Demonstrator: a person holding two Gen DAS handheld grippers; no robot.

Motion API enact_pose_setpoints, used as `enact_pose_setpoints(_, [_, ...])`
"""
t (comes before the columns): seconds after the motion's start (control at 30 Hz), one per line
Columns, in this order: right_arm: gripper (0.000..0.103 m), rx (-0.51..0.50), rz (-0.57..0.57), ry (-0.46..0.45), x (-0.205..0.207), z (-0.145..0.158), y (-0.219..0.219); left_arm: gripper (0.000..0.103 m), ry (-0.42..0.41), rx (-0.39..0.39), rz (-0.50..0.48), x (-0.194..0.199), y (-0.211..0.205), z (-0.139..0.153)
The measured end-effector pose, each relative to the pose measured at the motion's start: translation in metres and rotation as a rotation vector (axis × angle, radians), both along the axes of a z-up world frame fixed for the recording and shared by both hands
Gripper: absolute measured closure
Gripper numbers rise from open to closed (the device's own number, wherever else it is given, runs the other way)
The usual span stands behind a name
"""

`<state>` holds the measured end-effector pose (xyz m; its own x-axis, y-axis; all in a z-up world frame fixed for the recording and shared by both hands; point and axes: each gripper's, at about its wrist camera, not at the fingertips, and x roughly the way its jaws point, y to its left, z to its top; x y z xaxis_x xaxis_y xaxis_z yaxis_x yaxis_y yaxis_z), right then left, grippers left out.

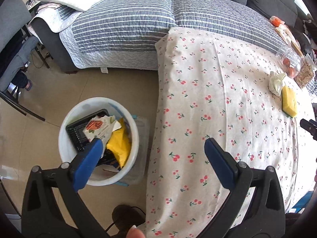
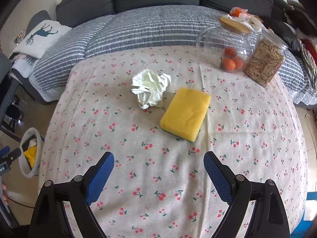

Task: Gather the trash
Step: 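Move back to the table and grasp the yellow sponge with the right tool, then grasp the crumpled white tissue with the left tool while the right tool holds the sponge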

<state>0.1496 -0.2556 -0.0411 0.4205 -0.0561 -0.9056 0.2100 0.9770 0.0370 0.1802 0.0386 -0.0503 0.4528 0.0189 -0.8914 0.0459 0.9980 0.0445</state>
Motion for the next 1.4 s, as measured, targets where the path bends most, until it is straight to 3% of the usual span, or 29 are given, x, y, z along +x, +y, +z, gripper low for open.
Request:
enact_pose_setpoints(0.2, [0.010,-0.051,-0.026,0.042,0.021,-0.018,-0.015,0.001,0.008,-0.026,-0.020,0.010,-0.035,-0.003])
enact_pose_setpoints(0.67, [0.011,0.069,-0.181,0.007,0.054,-0.047,-0.037,0.001,0.016,-0.023,-0.050,0.018,-0.068,-0.013])
enact_pose_setpoints(0.73, [0.016,0.063,-0.192,0.016,0.057,-0.052,-0.038,0.001,0.017,-0.016,-0.064,0.016,-0.071,-0.014])
enact_pose_setpoints(0.8, [0.039,0.062,-0.194,0.029,0.059,-0.056,-0.038,0.001,0.010,-0.003,-0.079,0.013,-0.073,-0.014])
enact_pose_setpoints(0.9, [0.047,0.068,-0.190,0.020,0.056,-0.054,-0.040,0.001,-0.001,0.010,-0.100,0.009,-0.076,-0.012])
enact_pose_setpoints(1.13, [0.050,0.055,-0.155,-0.002,0.029,-0.024,-0.050,0.001,0.004,-0.012,-0.150,0.005,-0.088,-0.008])
enact_pose_setpoints(1.23, [0.050,0.076,-0.175,-0.037,0.012,-0.010,-0.064,0.001,-0.011,-0.049,-0.208,-0.003,-0.108,-0.001])
enact_pose_setpoints(1.4, [0.050,0.098,-0.182,-0.013,-0.010,-0.007,-0.086,0.001,-0.019,-0.104,-0.266,0.008,-0.150,0.003])
